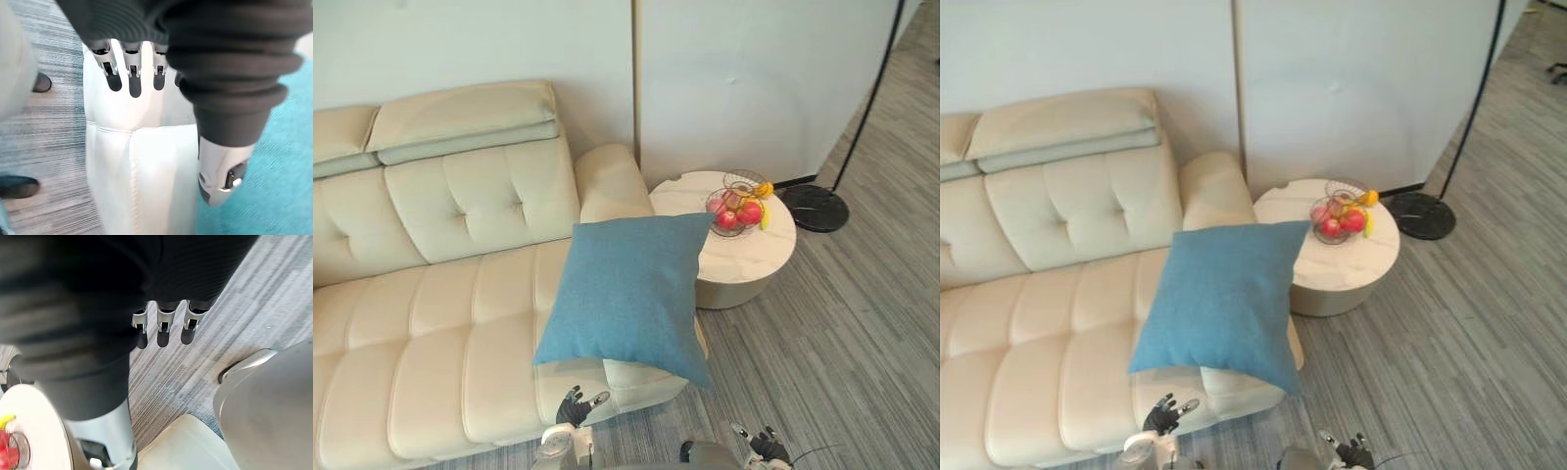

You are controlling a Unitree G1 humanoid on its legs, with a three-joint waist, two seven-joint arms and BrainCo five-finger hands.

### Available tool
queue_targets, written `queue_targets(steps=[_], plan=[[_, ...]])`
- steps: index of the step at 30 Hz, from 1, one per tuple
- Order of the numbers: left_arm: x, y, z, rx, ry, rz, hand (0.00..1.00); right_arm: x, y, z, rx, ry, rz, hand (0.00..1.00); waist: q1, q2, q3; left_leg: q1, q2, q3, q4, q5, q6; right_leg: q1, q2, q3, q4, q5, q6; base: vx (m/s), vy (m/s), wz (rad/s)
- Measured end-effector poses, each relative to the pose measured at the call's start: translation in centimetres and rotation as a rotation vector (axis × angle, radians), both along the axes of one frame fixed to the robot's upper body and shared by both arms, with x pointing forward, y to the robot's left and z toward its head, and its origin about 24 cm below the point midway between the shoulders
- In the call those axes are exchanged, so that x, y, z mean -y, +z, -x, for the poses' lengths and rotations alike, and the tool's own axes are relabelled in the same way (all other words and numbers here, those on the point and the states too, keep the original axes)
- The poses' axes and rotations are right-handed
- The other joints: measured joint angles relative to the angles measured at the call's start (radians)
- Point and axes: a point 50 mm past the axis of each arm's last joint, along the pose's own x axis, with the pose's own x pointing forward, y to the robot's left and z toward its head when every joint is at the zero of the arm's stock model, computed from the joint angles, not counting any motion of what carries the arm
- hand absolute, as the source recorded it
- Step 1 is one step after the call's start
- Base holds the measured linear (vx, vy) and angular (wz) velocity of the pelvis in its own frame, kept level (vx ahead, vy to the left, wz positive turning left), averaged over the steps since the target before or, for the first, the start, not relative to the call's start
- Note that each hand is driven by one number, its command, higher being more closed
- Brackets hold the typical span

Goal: Pick up cushions and gather them together orderly.

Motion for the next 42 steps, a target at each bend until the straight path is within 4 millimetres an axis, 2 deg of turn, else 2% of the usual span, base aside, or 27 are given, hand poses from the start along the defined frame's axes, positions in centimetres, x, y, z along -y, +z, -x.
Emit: queue_targets(steps=[2,4,8,11,13,14,15,17,18,19,24,29,34,38,42], plan=[[0.0,0.0,-0.1,0.003,-0.001,0.0,0.0,0.0,0.1,-0.5,0.015,-0.002,-0.001,0.0,0.001,-0.018,0.007,-0.017,0.007,0.057,0.003,0.019,0.007,0.01,-0.013,-0.03,-0.01,-0.005,-0.009,-0.05,-0.085,0.57],[0.0,0.1,-0.2,0.008,0.001,-0.001,0.0,-0.1,0.3,-0.9,0.036,-0.025,-0.009,0.0,0.0,-0.021,0.009,-0.035,0.019,0.126,0.002,0.02,0.009,0.009,-0.02,-0.059,-0.016,-0.006,-0.014,-0.08,-0.011,0.47],[-0.6,0.1,-0.1,0.006,-0.001,-0.028,0.0,-0.1,0.9,-1.9,0.086,-0.034,0.003,0.0,0.003,-0.024,0.01,-0.033,0.009,0.158,-0.003,0.023,0.013,0.014,-0.035,-0.063,-0.022,-0.004,-0.019,-0.11,0.063,0.07],[-2.0,0.2,0.0,0.005,-0.005,-0.07,0.0,0.9,1.8,-2.6,0.136,-0.029,0.051,0.0,0.001,-0.024,0.005,-0.033,0.002,0.167,-0.033,0.032,0.03,0.021,-0.039,-0.061,-0.046,0.006,-0.003,-0.11,0.044,0.05],[-3.2,0.5,-0.3,0.018,0.005,-0.094,0.0,3.0,3.3,-3.7,0.195,0.006,0.147,0.0,0.0,-0.021,0.002,-0.032,-0.001,0.19,-0.061,0.04,0.032,0.021,-0.04,-0.053,-0.077,0.023,0.0,-0.05,0.057,-0.01],[-4.0,0.6,-0.3,0.022,0.012,-0.111,0.0,4.5,4.8,-4.8,0.257,0.021,0.211,0.0,0.0,-0.019,0.0,-0.031,-0.001,0.205,-0.073,0.045,0.035,0.02,-0.04,-0.045,-0.095,0.034,0.002,-0.01,0.048,-0.09],[-4.2,0.6,-0.3,0.022,0.013,-0.117,0.0,5.0,5.4,-5.2,0.282,0.027,0.231,0.0,0.0,-0.019,0.0,-0.03,-0.001,0.211,-0.075,0.045,0.036,0.02,-0.04,-0.041,-0.1,0.037,0.003,0.0,0.062,-0.15],[-5.7,0.8,0.0,0.023,0.035,-0.145,0.0,6.8,8.4,-7.0,0.398,0.083,0.356,0.0,-0.003,-0.019,-0.01,-0.028,-0.006,0.219,-0.093,0.047,0.035,0.019,-0.038,-0.023,-0.13,0.052,0.01,0.04,0.051,-0.16],[-6.0,0.9,0.0,0.03,0.044,-0.151,0.0,7.1,9.0,-7.4,0.426,0.089,0.377,0.0,-0.003,-0.021,-0.014,-0.028,-0.007,0.222,-0.096,0.048,0.036,0.019,-0.037,-0.019,-0.137,0.055,0.009,0.12,0.056,-0.16],[-6.8,1.3,-0.2,0.051,0.055,-0.168,0.0,7.6,10.6,-8.1,0.483,0.123,0.436,0.0,-0.003,-0.022,-0.017,-0.028,-0.01,0.226,-0.105,0.058,0.039,0.021,-0.036,-0.014,-0.157,0.075,0.009,0.12,0.044,-0.1],[-8.5,3.1,-1.9,0.148,0.05,-0.222,0.0,8.7,13.2,-10.1,0.566,0.208,0.533,0.0,-0.006,-0.019,-0.018,-0.036,-0.029,0.226,-0.107,0.063,0.042,0.026,-0.037,-0.008,-0.21,0.103,0.013,0.16,0.047,-0.06],[-8.8,5.3,-4.8,0.282,0.055,-0.234,0.0,7.8,14.5,-12.1,0.639,0.283,0.536,0.0,-0.008,-0.014,-0.016,-0.054,-0.036,0.221,-0.112,0.063,0.043,0.026,-0.04,-0.003,-0.258,0.128,0.014,0.07,0.028,-0.02],[-7.2,8.4,-9.4,0.445,0.023,-0.223,0.0,4.7,16.1,-15.9,0.779,0.348,0.448,0.0,-0.013,-0.004,0.022,-0.096,-0.038,0.208,-0.097,0.067,0.05,0.005,-0.041,-0.004,-0.276,0.162,0.011,-0.03,0.028,0.05],[-6.2,10.7,-11.7,0.562,0.014,-0.21,0.0,3.0,16.7,-17.2,0.837,0.348,0.396,0.0,0.0,-0.007,0.061,-0.159,-0.034,0.207,-0.056,0.071,0.058,-0.053,-0.04,0.007,-0.244,0.171,0.001,-0.11,0.02,0.02],[-4.9,12.1,-13.0,0.624,-0.011,-0.188,0.0,1.6,16.4,-17.5,0.86,0.333,0.326,0.0,0.004,-0.004,0.097,-0.226,-0.018,0.208,0.022,0.051,0.075,-0.106,-0.036,0.01,-0.192,0.17,0.001,-0.14,0.007,0.0]])
